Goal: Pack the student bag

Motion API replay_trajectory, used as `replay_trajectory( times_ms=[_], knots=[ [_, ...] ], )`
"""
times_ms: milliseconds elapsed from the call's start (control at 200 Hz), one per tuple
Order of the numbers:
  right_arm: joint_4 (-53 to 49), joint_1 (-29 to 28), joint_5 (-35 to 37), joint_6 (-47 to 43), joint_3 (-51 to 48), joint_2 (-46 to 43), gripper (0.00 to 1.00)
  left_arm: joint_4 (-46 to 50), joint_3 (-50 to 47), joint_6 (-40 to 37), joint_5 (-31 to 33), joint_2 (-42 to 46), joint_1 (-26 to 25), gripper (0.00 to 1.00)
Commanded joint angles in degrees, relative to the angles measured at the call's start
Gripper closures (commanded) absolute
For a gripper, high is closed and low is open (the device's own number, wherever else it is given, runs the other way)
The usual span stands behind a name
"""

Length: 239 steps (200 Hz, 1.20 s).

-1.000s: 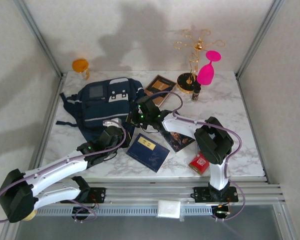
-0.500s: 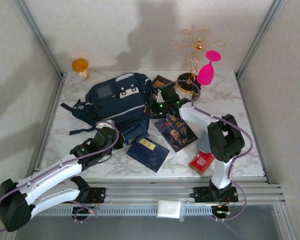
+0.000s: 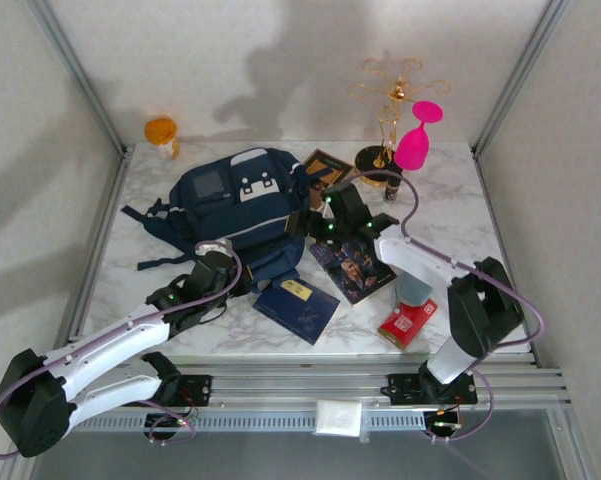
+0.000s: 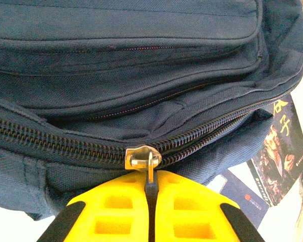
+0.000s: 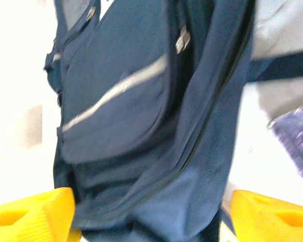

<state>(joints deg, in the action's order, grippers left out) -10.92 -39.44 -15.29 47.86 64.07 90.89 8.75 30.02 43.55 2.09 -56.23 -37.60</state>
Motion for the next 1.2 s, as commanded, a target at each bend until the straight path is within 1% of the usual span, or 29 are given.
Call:
replay_trajectory(
  times_ms=[0,80,160,265,350,446,496,571,616,731,771,851,956,1016,1096,1156,1191],
  knots=[
    [3.76,-4.58,1.51,10.03,-3.28,-1.39,0.12,-4.58,1.09,-0.51,-1.52,-0.02,0.43,1.0],
    [6.7,-7.38,3.36,15.61,-4.86,-1.86,0.07,-4.55,1.01,-0.58,-1.64,0.13,0.43,1.0],
    [10.2,-9.75,5.6,21.67,-6.0,-1.07,0.04,-4.61,0.69,-0.48,-1.99,0.43,0.46,1.0],
    [12.74,-10.62,9.13,26.94,-4.81,1.65,0.01,-5.36,-0.03,-0.14,-2.9,1.0,0.43,1.0],
    [12.76,-10.66,10.67,27.26,-0.92,5.84,0.01,-5.1,-0.05,-0.31,-3.45,1.41,0.43,1.0],
    [9.43,-10.82,11.61,24.81,5.57,11.77,0.02,-4.97,-0.2,-0.57,-4.22,1.76,0.34,1.0],
    [10.06,-10.83,11.76,23.51,6.94,13.68,0.09,-5.08,-0.16,-0.74,-5.12,1.89,0.25,1.0],
    [11.55,-11.49,14.69,20.07,8.61,15.11,0.22,-5.27,-0.16,-0.87,-6.5,1.91,-0.26,1.0],
    [11.28,-11.81,15.27,17.42,10.57,16.25,0.31,-4.95,-0.09,-0.9,-6.76,1.98,-0.69,1.0],
    [9.25,-12.59,17.51,12.17,13.75,17.24,0.62,-2.47,0.18,-1.01,-5.61,2.99,-0.98,1.0],
    [9.2,-12.66,17.58,10.88,13.57,16.49,0.7,-1.34,0.17,-0.89,-4.68,3.7,-0.98,1.0],
    [8.89,-12.45,18.66,7.07,13.29,14.21,0.8,1.8,0.18,0.0,-1.15,5.33,-0.91,1.0],
    [6.62,-10.39,18.98,1.87,12.79,11.05,0.88,4.05,-0.54,0.81,1.0,7.93,-0.72,1.0],
    [7.38,-8.64,17.18,-1.38,11.48,9.14,0.93,4.92,-1.35,1.26,1.63,9.27,-0.58,1.0],
    [7.53,-6.07,14.77,-5.3,10.42,7.73,0.97,7.65,-2.05,1.74,4.0,10.15,0.13,1.0],
    [6.55,-2.84,10.95,-7.06,10.51,7.93,1.0,10.45,-2.1,2.44,6.44,10.17,0.85,1.0],
    [6.18,-0.99,8.69,-7.49,10.46,8.06,1.0,11.12,-2.39,2.47,6.86,10.18,1.23,1.0]
  ],
)
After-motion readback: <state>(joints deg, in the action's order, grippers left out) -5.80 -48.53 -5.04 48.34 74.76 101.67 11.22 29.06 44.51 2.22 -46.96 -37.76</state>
